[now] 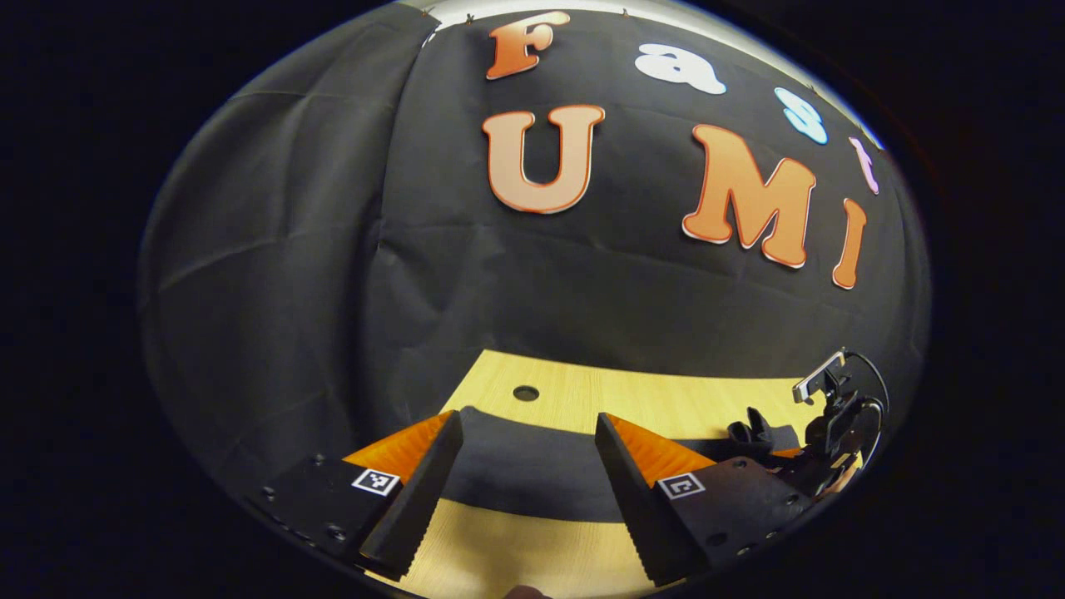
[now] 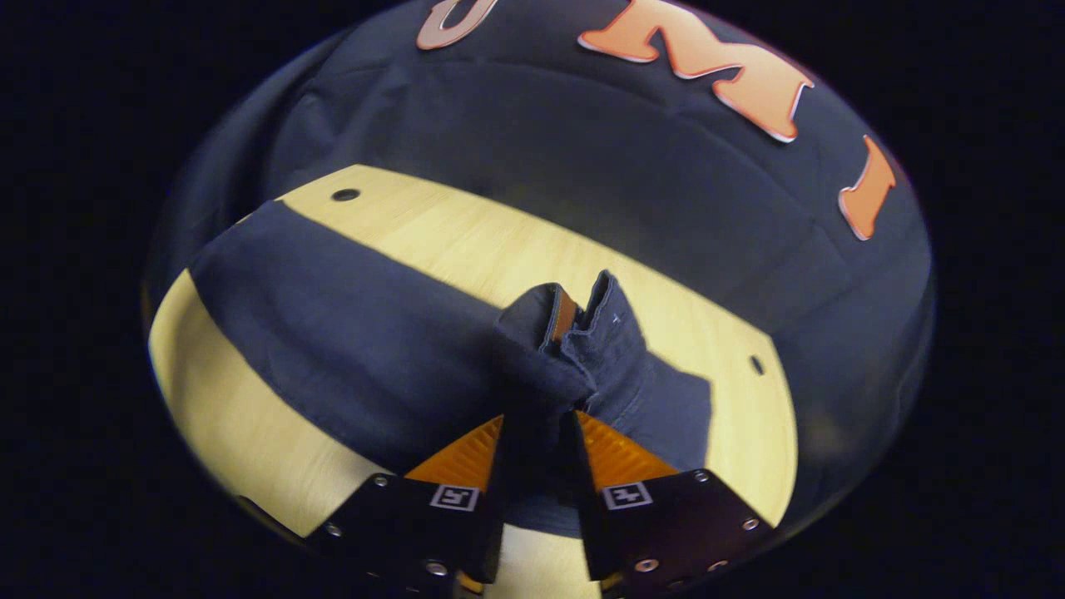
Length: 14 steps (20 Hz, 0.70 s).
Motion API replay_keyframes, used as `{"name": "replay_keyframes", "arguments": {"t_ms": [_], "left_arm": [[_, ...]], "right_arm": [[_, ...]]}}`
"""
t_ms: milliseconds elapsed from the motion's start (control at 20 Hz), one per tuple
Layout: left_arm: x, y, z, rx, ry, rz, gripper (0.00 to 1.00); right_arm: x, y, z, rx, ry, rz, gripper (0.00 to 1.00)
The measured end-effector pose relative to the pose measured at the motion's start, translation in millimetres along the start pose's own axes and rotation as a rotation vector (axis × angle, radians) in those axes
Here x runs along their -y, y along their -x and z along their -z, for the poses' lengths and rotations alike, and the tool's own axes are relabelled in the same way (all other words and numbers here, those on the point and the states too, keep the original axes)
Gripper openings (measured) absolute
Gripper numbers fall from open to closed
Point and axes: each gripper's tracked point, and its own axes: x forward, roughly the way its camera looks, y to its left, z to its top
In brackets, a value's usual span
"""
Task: Grasp the waist and the cuffs of the jeans and fold them to make the two legs overlap; first hold the waist and fold one-third of the jeans toward the cuffs, then hold the cuffs and fold the remaining one-third in the same direction to finish folding.
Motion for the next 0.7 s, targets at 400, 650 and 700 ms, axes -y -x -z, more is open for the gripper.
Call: {"name": "replay_keyframes", "arguments": {"t_ms": [400,650,700], "left_arm": [[-38,-44,43,-0.193,0.065,-0.048,0.96],[-57,-84,92,-0.436,0.22,-0.078,0.96],[-61,-90,101,-0.492,0.263,-0.081,1.0]], "right_arm": [[-22,33,-29,0.068,-0.146,-0.081,0.8],[21,81,-53,0.17,-0.237,0.025,0.8],[33,91,-53,0.186,-0.251,0.05,0.8]]}}
